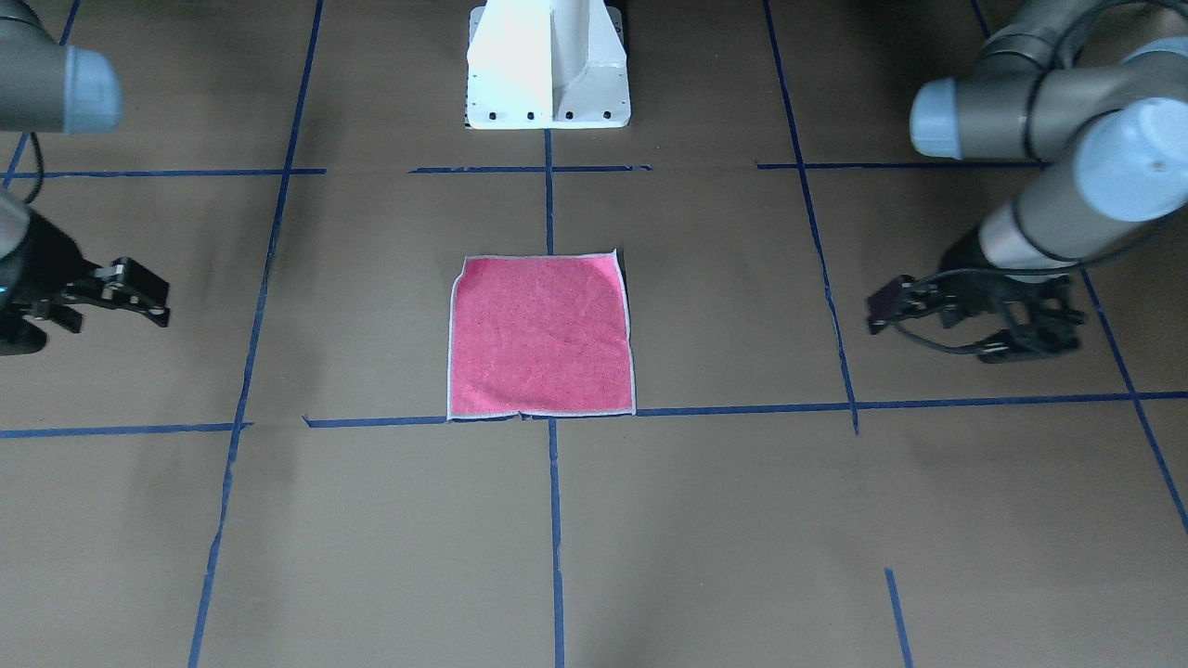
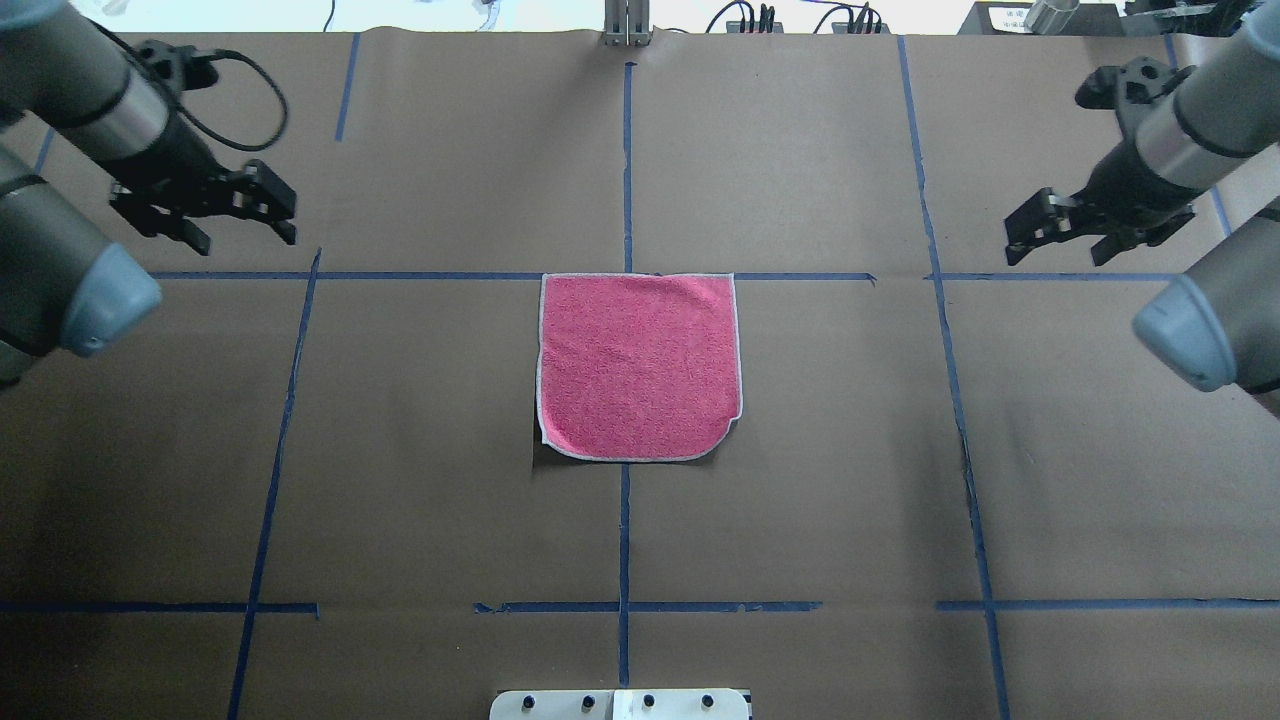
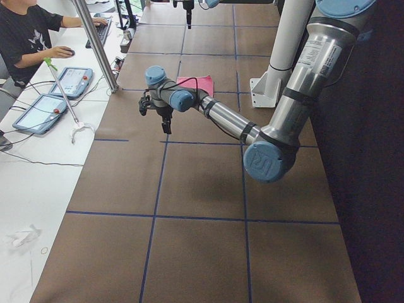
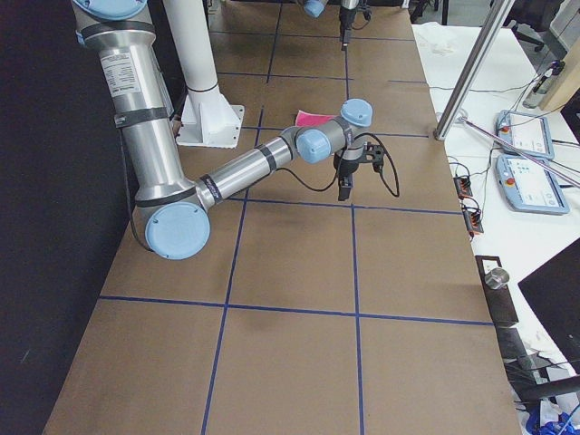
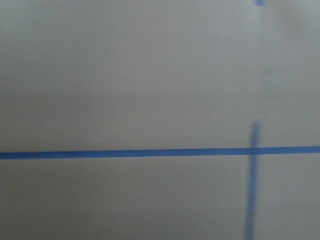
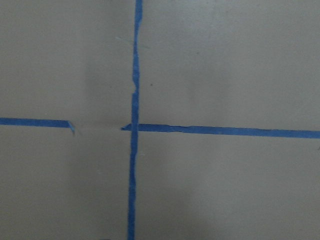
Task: Fold towel twice with both arms
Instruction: 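Move both grippers down to the towel's near corners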
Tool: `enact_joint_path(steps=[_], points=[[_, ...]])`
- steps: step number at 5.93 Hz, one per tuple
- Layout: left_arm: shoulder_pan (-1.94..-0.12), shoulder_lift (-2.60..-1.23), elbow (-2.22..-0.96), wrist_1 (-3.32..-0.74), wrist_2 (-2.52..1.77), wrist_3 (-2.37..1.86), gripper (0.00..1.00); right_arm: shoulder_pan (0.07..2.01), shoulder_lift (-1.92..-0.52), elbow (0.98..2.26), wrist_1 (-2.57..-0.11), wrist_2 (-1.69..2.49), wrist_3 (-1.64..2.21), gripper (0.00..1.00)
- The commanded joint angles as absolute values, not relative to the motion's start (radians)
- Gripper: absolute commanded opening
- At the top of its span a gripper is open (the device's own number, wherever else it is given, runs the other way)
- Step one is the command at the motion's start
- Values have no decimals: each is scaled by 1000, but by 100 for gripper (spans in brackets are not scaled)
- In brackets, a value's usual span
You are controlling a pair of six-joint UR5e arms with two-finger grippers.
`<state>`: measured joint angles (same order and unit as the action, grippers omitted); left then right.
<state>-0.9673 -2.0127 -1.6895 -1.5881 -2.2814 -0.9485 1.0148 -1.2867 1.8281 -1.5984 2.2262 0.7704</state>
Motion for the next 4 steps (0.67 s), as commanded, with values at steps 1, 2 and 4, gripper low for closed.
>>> enact_joint_path(steps=[1, 2, 4], points=[[-827, -2138, -1692, -1588, -2231, -1314, 100, 860, -1214, 1879, -1598, 2110, 1086, 100], [-766, -2184, -1692, -1588, -2188, -1489, 100, 817, -1210, 1909, -1597, 2097, 1182, 100], [-637, -2233, -1694, -1585, -2074, -1774, 100, 703, -1178, 1931, -1597, 2018, 1342, 100]])
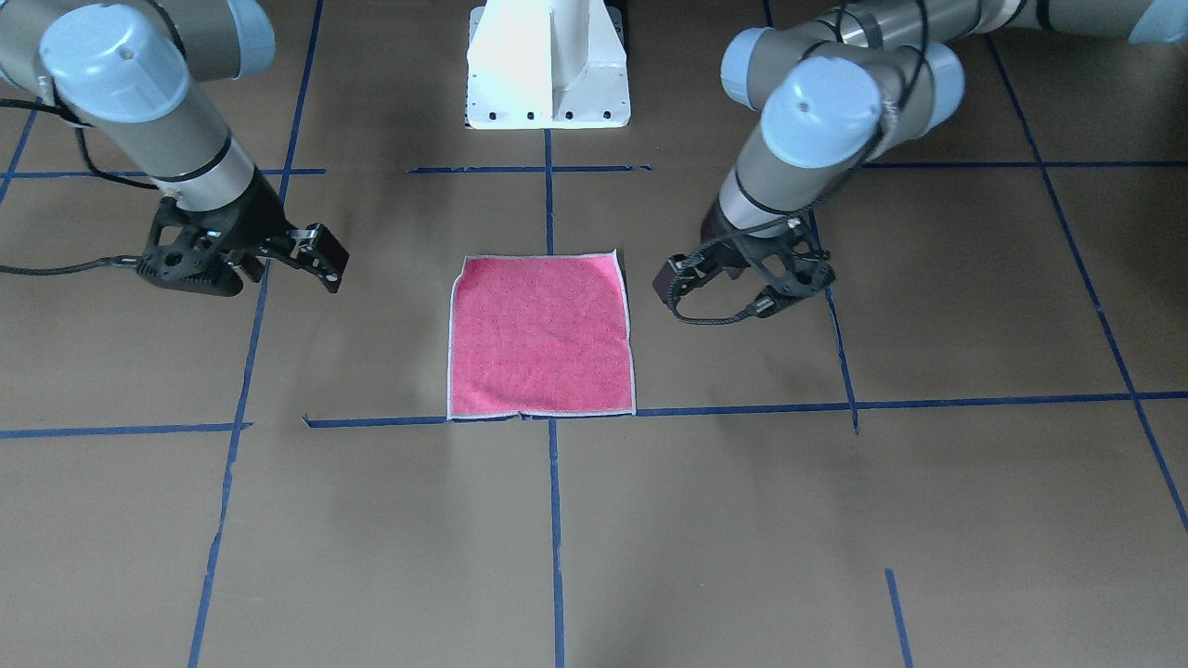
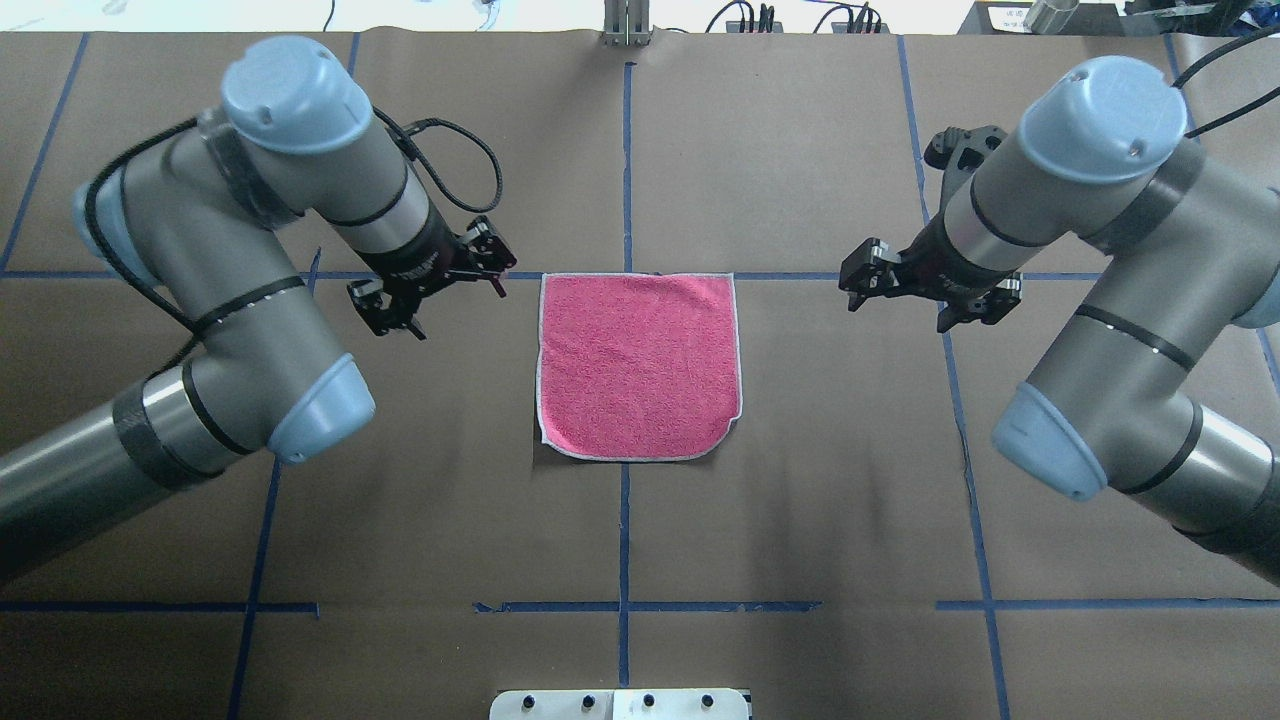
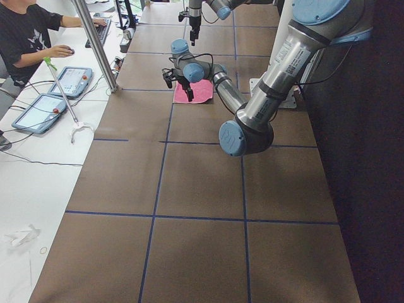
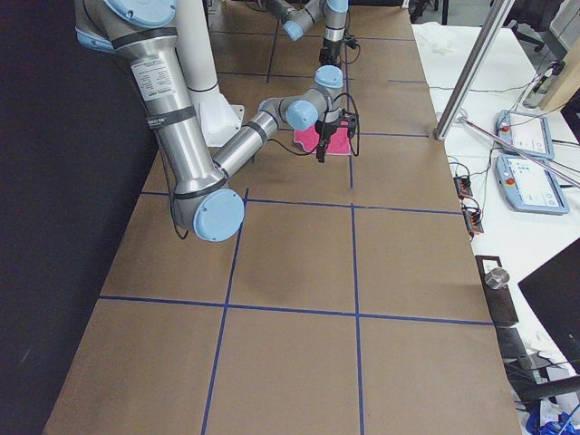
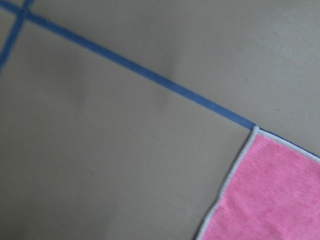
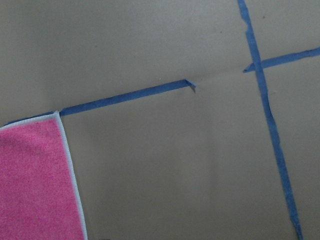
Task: Fold towel twice with both arms
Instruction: 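Move both grippers down to the towel's near corners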
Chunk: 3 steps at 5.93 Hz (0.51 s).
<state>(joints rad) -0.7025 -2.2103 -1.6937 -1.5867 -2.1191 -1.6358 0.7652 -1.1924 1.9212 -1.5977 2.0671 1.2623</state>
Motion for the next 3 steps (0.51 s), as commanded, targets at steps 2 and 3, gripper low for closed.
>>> enact_joint_path(steps=[2, 3], points=[[-589, -2268, -1695, -1531, -2018, -1986, 100, 625, -1135, 1936, -1598, 1993, 1534, 100], [-536, -2296, -1697, -1487, -1944, -1986, 100, 574, -1106, 1928, -1601, 1935, 1573, 100]])
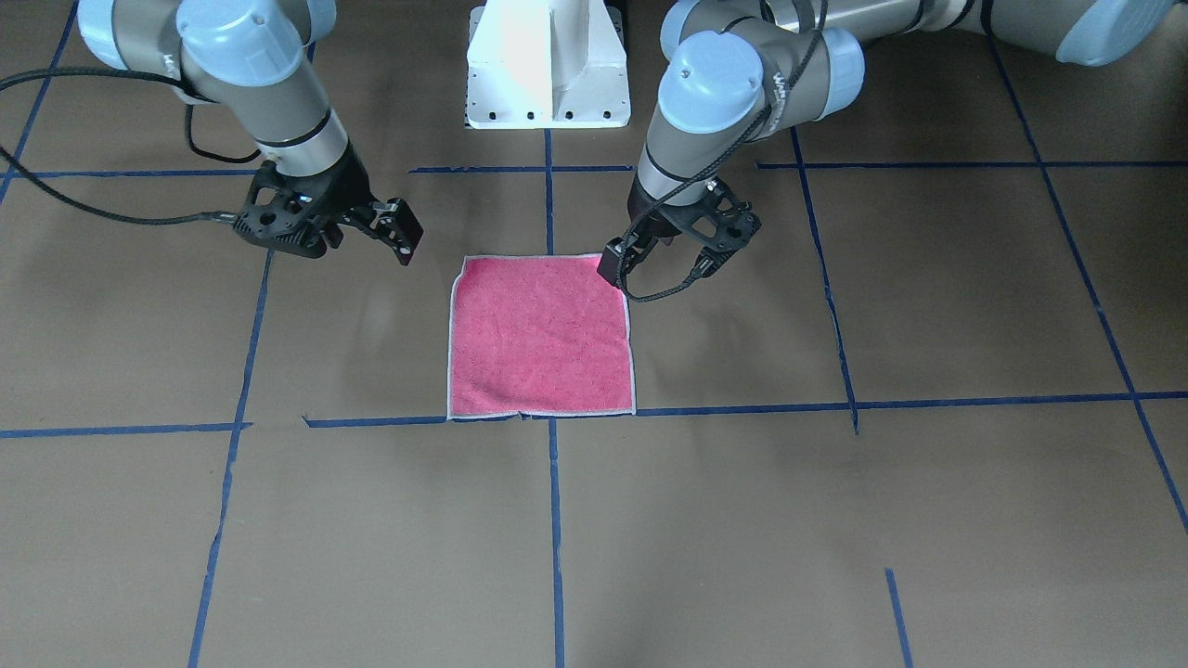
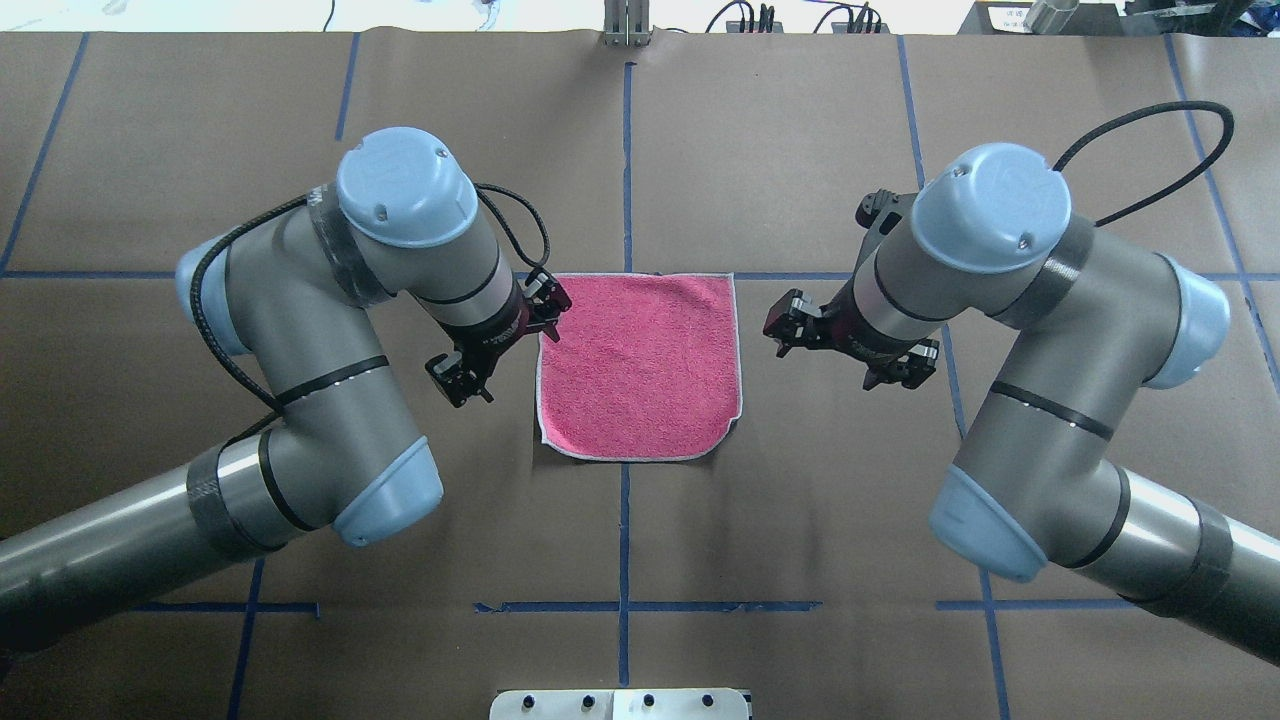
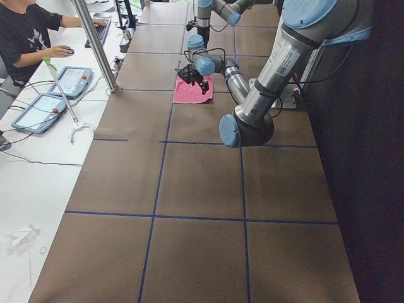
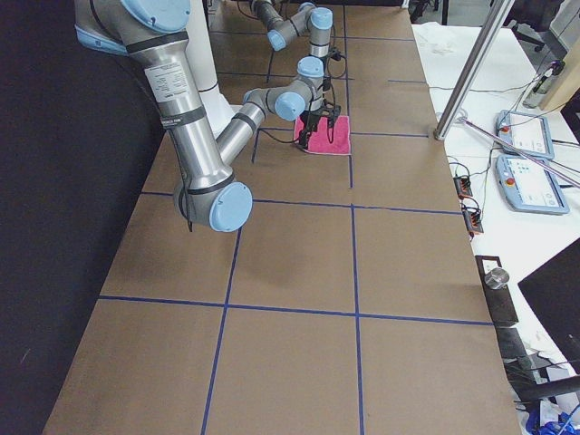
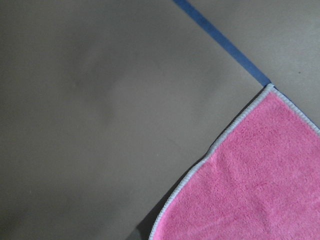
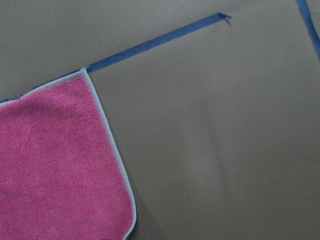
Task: Fold towel twice with both arms
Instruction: 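Move both grippers down to the towel's near corners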
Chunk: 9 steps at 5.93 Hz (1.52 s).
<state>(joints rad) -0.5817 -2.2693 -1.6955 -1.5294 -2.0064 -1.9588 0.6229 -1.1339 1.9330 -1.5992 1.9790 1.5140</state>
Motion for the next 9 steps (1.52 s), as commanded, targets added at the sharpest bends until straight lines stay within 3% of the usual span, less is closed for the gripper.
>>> enact_joint_path(steps=[1, 3, 9], points=[[-531, -2295, -1703, -1486, -1934, -1987, 100, 568, -1094, 1919, -1601, 1930, 1610, 100], [-513, -2266, -1718, -1486, -1902, -1982, 100, 560, -1042, 1809, -1600, 1921, 1644, 100], [-430, -2252, -1678, -1500, -1850, -1968, 100, 502, -1040, 1705, -1476, 1916, 1693, 100]])
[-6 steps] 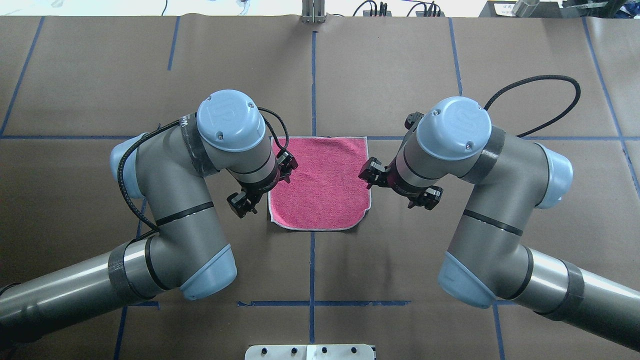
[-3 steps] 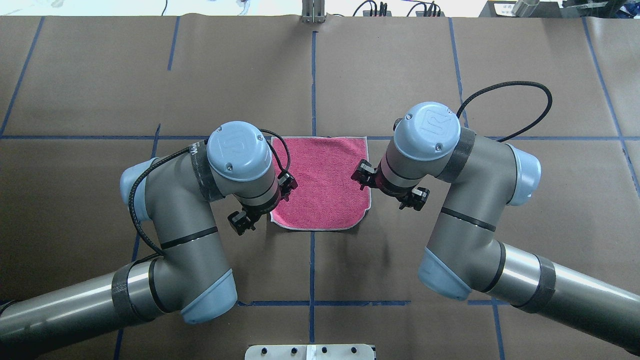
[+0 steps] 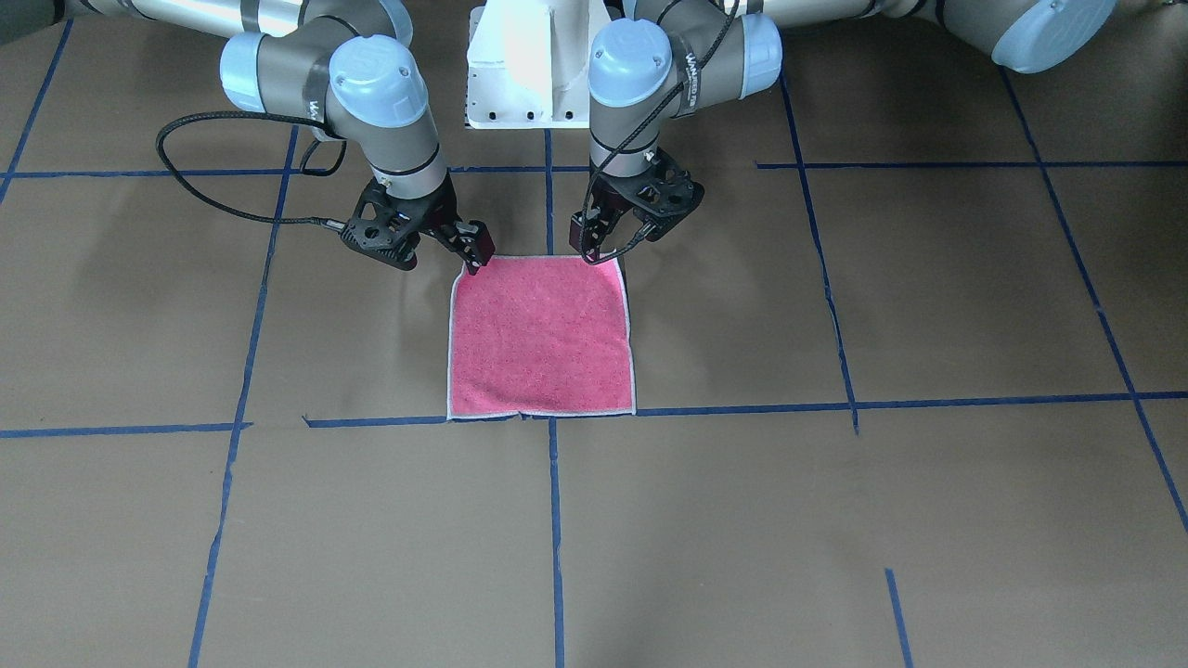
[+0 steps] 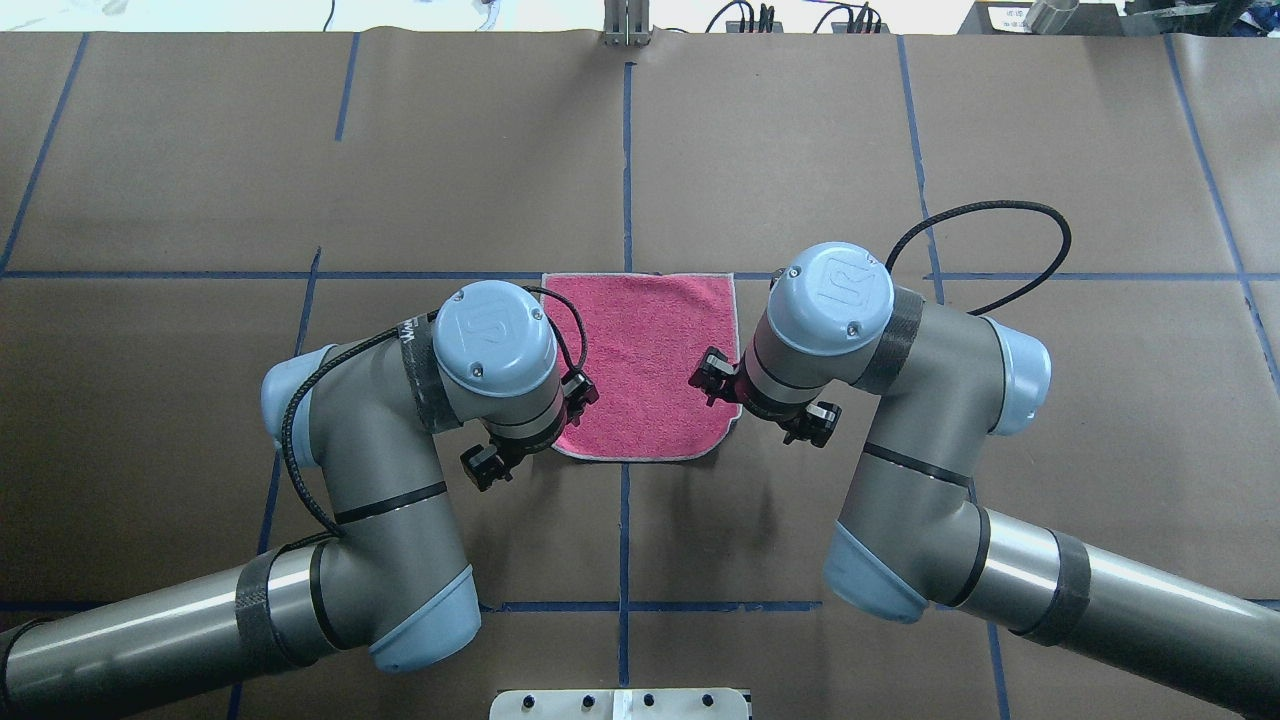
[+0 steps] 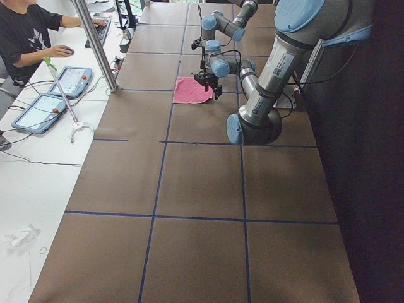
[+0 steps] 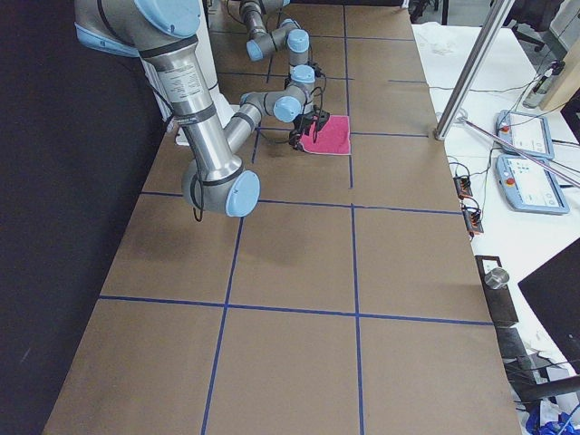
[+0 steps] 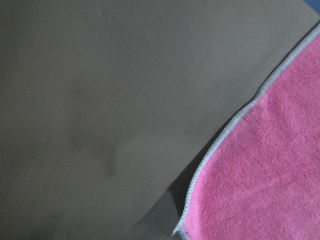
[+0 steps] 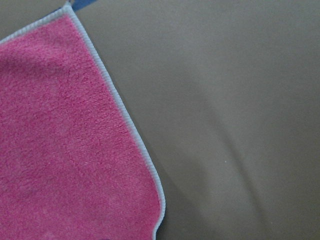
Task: Fold towel twice with both arms
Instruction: 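Align both grippers at the near towel corners and close on them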
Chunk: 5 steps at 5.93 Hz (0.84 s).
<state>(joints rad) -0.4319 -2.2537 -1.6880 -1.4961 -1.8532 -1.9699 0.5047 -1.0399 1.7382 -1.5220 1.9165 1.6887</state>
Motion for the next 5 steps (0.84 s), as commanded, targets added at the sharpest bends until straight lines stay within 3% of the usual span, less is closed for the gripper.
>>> enact_joint_path(steps=[1, 5], points=[[-428, -2253, -1668, -1502, -1851, -1950, 100, 500, -1040, 1692, -1462, 1916, 1695, 100], [-423, -2253, -1608, -1590, -1852, -1885, 100, 494, -1043, 1700, -1463, 1917, 1703, 100]])
